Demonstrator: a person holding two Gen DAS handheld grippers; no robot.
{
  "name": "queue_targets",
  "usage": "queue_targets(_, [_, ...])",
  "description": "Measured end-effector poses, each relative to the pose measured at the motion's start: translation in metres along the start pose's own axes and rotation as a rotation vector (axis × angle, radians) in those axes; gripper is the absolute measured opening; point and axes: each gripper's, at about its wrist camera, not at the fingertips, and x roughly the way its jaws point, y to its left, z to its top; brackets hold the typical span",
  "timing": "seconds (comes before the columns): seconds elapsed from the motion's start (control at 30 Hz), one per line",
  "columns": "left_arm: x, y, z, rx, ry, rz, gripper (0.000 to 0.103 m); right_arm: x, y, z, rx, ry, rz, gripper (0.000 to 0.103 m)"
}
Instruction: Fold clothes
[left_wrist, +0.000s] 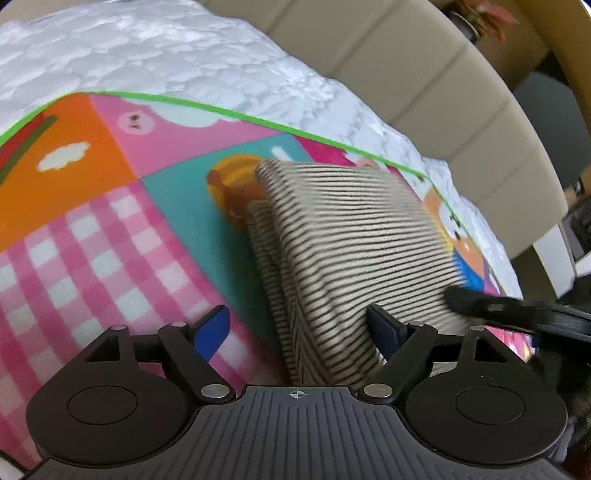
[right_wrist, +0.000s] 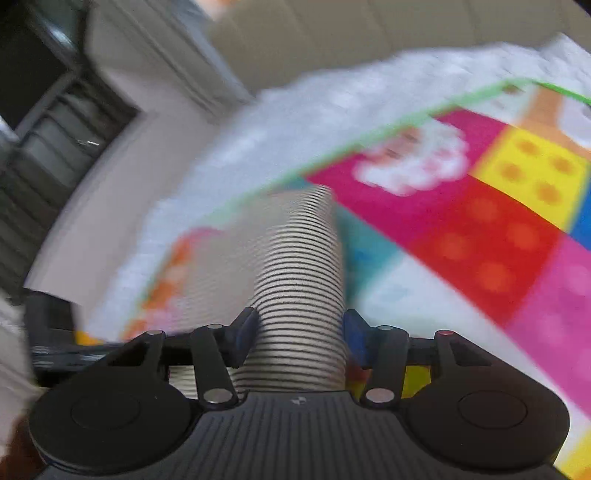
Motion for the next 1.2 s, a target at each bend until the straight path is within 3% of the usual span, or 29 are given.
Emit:
queue_targets(0.1, [0.0,0.0,-0.001,-0.002,0.003,-0.004,0.086,-0.01,-0.014,-0.009,0.07,0.008,0.045,0.056])
queue_targets(0.27, [0.0,0.0,-0.001,-0.003,0.0,0.002,0.086,-0.008,-0.012,-0.036,0.071,0.053,0.061,0.059])
queue_targets(0.37, [-0.003,0.001,0.0,-0.005,-0.011,0.016,0.086,-0.017,0.009,-0.047,-0.006,0.013,0.074,0.043])
queue_targets(0.43, [-0.004,0.002,0.001,-0.012,-0.026,0.028,0.086,-0.022,0.017,-0.051,-0.038,-0.006,0.097,0.041])
queue_targets(0.47, [-0.004,0.003,0.002,-0.016,-0.027,0.027,0.086,-0.021,0.02,-0.053,-0.055,0.002,0.094,0.04])
queue_targets(0.57, [-0.002,0.004,0.003,-0.016,-0.019,0.021,0.087,-0.003,0.018,-0.06,-0.135,0.06,-0.024,0.041])
queue_targets(0.67, [-0.001,-0.001,0.002,0.022,-0.019,0.036,0.088,-0.001,0.009,-0.056,-0.098,0.066,-0.018,0.042])
queue_targets(0.7, [-0.001,-0.001,0.002,0.019,-0.018,0.035,0.088,-0.003,0.011,-0.055,-0.11,0.061,-0.022,0.044])
queue_targets(0.8, [-0.001,0.0,0.002,0.012,-0.017,0.035,0.088,-0.01,0.017,-0.046,-0.13,0.016,-0.012,0.065])
queue_targets(0.87, [-0.001,0.0,0.002,0.01,-0.016,0.037,0.088,-0.014,0.018,-0.031,-0.104,-0.032,0.019,0.088])
queue_targets(1.03, [0.001,0.001,0.002,0.006,-0.015,0.034,0.089,0.006,0.014,0.016,-0.028,-0.1,0.04,0.089])
queue_targets(1.2, [0.002,0.003,0.002,0.004,-0.015,0.028,0.089,0.067,-0.002,0.051,0.088,-0.016,0.056,0.086])
